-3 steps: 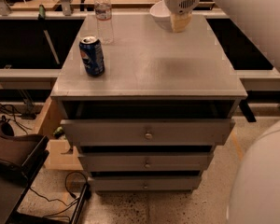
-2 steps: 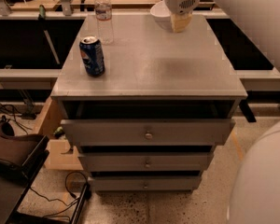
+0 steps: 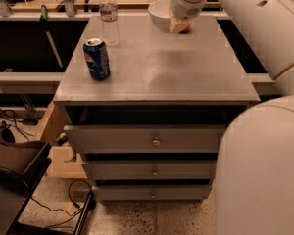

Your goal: Move white bowl near water bottle

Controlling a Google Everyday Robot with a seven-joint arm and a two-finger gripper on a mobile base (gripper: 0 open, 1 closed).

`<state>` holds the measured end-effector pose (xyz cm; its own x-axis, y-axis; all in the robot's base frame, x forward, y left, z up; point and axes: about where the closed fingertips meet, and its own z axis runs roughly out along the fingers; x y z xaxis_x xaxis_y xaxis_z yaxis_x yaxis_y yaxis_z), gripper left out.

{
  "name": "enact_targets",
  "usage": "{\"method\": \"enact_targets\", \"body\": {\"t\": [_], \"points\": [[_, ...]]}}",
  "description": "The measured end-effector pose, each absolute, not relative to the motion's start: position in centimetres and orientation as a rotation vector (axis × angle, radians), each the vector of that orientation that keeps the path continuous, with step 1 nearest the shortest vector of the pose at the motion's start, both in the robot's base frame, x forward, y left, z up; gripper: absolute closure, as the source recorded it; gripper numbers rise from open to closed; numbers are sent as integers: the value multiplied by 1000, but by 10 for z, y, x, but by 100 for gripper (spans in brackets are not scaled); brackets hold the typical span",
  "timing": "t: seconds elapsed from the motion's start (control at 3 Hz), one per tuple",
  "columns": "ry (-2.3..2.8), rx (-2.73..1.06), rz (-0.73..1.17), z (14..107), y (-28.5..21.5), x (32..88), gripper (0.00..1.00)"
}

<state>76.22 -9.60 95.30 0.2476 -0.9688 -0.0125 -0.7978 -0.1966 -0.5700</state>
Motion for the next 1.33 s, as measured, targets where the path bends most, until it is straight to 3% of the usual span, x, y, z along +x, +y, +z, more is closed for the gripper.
{"method": "enact_targets", "body": {"t": [0.67,1.33], "points": [[1389,-2033,-291,916,-54,822,100],[1288,-2163,-204,878,-5,830,100]]}}
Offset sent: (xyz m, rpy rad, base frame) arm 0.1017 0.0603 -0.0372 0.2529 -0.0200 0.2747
